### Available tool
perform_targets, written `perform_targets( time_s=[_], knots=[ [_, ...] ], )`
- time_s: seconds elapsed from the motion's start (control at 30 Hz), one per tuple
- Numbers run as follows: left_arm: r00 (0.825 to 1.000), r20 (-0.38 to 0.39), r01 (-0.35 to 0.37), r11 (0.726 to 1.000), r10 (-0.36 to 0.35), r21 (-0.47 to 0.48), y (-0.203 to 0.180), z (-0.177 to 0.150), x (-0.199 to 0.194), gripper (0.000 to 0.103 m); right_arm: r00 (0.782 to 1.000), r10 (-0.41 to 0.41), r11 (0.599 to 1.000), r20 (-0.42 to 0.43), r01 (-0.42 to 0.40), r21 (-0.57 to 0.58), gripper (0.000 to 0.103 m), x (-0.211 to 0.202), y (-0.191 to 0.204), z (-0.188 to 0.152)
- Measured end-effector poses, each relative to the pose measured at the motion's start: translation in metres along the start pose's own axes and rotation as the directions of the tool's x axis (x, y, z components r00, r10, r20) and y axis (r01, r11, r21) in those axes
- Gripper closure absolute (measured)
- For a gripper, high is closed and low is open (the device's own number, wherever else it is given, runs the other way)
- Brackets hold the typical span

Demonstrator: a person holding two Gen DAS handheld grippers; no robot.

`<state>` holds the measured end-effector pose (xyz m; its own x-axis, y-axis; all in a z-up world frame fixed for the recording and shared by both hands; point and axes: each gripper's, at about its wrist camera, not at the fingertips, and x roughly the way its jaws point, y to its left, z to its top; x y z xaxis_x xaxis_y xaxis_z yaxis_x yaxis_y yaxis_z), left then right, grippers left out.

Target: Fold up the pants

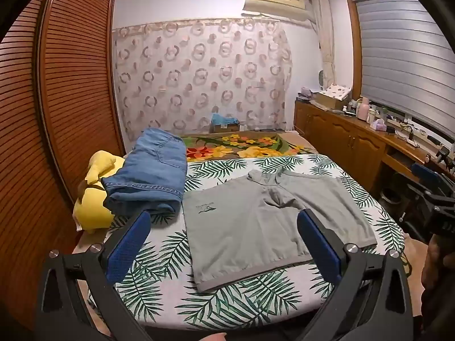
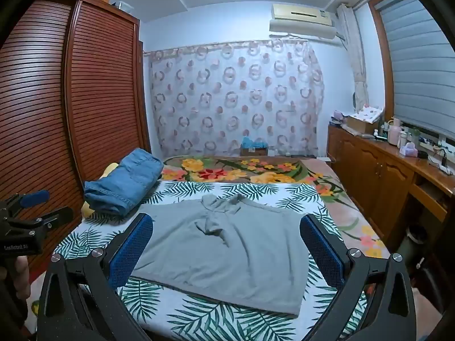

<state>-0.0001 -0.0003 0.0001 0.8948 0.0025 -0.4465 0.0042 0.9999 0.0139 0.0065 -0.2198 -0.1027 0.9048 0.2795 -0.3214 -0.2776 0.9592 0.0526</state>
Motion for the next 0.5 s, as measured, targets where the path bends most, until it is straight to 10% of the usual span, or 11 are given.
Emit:
perform_targets(
  time_s=[0.5],
  knots=[
    [1.000, -0.001, 0.004, 1.000, -0.004, -0.007, 0.0001, 0.0003, 0.0006, 0.000, 1.000, 0.005, 1.000, 0.007, -0.005, 0.005, 0.000, 0.0012, 0.0018, 0.0058]
  ],
)
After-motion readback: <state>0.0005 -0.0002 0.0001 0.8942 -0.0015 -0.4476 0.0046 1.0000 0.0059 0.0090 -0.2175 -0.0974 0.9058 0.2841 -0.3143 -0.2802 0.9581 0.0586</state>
